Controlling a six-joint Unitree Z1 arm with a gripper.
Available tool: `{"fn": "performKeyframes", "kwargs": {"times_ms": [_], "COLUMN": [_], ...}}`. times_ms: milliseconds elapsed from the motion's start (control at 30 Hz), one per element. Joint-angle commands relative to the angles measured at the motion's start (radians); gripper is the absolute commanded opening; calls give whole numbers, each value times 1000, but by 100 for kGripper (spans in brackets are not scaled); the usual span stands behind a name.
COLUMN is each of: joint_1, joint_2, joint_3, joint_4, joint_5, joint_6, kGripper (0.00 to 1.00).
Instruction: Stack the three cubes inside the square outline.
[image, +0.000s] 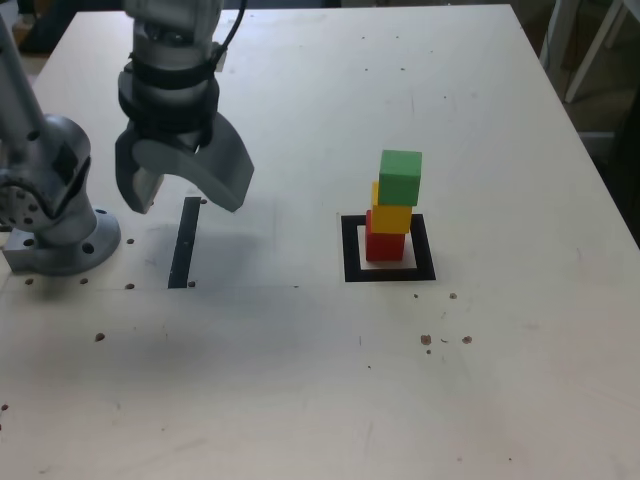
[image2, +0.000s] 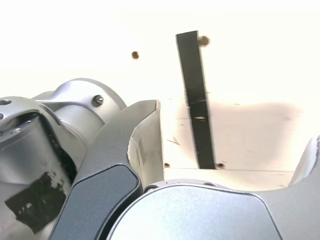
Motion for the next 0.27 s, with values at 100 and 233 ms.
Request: {"fn": "performKeyframes", "kwargs": {"times_ms": [100, 233], "joint_1": [-24, -40], "joint_2": [-7, -4], "joint_3": [26, 31], "joint_4": [-24, -28], "joint_5": [-20, -29], "joint_6": [-2, 0], "kGripper": [100, 100]}}
